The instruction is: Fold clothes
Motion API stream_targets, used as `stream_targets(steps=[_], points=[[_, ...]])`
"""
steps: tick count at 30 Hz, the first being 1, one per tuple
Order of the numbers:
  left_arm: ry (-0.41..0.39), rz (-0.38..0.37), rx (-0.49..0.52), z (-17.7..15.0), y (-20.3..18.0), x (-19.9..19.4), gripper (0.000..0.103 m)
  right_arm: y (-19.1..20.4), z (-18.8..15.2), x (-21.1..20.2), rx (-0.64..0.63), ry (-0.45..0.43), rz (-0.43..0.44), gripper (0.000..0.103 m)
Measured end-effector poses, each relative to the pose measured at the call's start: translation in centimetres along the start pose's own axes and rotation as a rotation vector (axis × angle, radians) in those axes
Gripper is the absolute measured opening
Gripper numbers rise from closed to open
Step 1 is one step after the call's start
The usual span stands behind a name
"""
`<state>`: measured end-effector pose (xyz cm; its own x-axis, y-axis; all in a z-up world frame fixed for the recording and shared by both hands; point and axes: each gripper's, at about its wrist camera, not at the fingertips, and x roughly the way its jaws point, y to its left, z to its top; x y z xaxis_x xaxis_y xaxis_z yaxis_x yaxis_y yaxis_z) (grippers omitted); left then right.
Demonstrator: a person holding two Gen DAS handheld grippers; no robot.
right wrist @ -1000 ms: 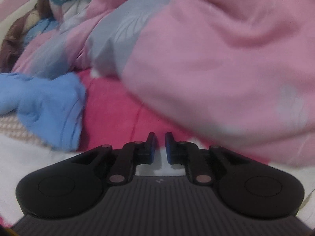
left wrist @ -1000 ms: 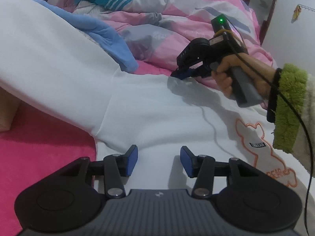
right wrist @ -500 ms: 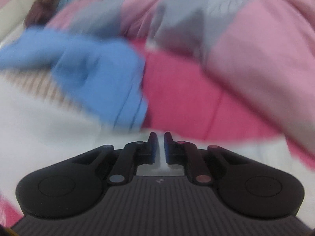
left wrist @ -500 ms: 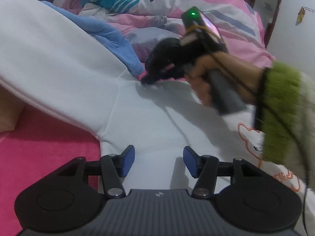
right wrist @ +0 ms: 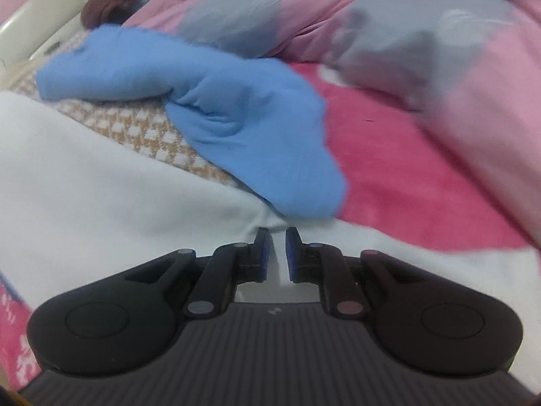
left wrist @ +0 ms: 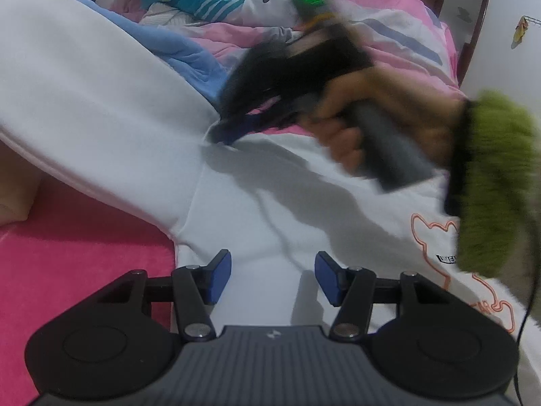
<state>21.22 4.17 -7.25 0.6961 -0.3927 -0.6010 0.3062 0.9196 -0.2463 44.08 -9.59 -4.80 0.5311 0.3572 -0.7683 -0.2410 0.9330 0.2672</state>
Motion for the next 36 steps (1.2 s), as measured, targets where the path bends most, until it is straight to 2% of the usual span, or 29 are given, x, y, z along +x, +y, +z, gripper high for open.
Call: stream_targets(steps=[3, 5, 7, 11, 14, 17, 20, 22, 23, 26, 28, 32, 36], points=[[-0.001, 0.002, 0.003, 0.0, 0.0, 0.0, 0.056, -0.1, 0.6, 2.0, 0.007, -0.041, -0.026, 0.000], [-0.001, 0.002, 0.006, 0.0, 0.0, -0.1, 0.056, -0.7, 0.7, 1.6, 0.070, -0.081, -0.010, 0.001], [-0.001, 0.002, 0.006, -0.2, 0.0, -0.2, 0.056, -1.7, 0.7, 0.1, 0.124, -0.106, 0.010, 0.003], [0.000, 0.006, 0.004, 0.0, 0.1, -0.1, 0.056, -3.9, 0.2, -5.8, 0.147, -0.157, 0.023, 0.006], [0.000, 0.011, 0.008, -0.1, 0.0, -0.1, 0.056, -5.9, -1.0, -10.0, 0.120, -0.161, -0.035, 0.008], [0.000, 0.015, 0.012, -0.1, 0.0, -0.1, 0.056, -8.0, -2.2, -10.3, 0.098, -0.089, -0.112, 0.009], [0.000, 0.020, 0.017, -0.1, -0.1, -0.1, 0.056, -9.7, -3.2, -8.2, 0.121, -0.016, -0.163, 0.009], [0.000, 0.023, 0.021, -0.2, -0.2, -0.1, 0.057, -10.6, -3.1, -5.7, 0.124, 0.006, -0.217, 0.004], [0.000, 0.023, 0.022, -0.2, -0.2, 0.0, 0.057, -11.0, -2.8, -4.9, 0.130, -0.003, -0.244, 0.000], [-0.001, 0.015, 0.023, -0.4, -0.1, -0.1, 0.058, -12.2, -1.0, -5.0, 0.190, -0.100, -0.298, 0.000], [-0.001, 0.013, 0.023, -0.4, 0.0, -0.1, 0.058, -12.5, -0.4, -5.8, 0.190, -0.125, -0.337, 0.000], [0.001, 0.013, 0.020, -0.3, 0.0, -0.1, 0.058, -11.6, -2.0, -10.1, 0.162, -0.126, -0.235, 0.003], [0.002, 0.016, 0.020, -0.3, -0.1, -0.1, 0.058, -10.3, -5.0, -12.2, 0.096, -0.009, -0.202, 0.003]])
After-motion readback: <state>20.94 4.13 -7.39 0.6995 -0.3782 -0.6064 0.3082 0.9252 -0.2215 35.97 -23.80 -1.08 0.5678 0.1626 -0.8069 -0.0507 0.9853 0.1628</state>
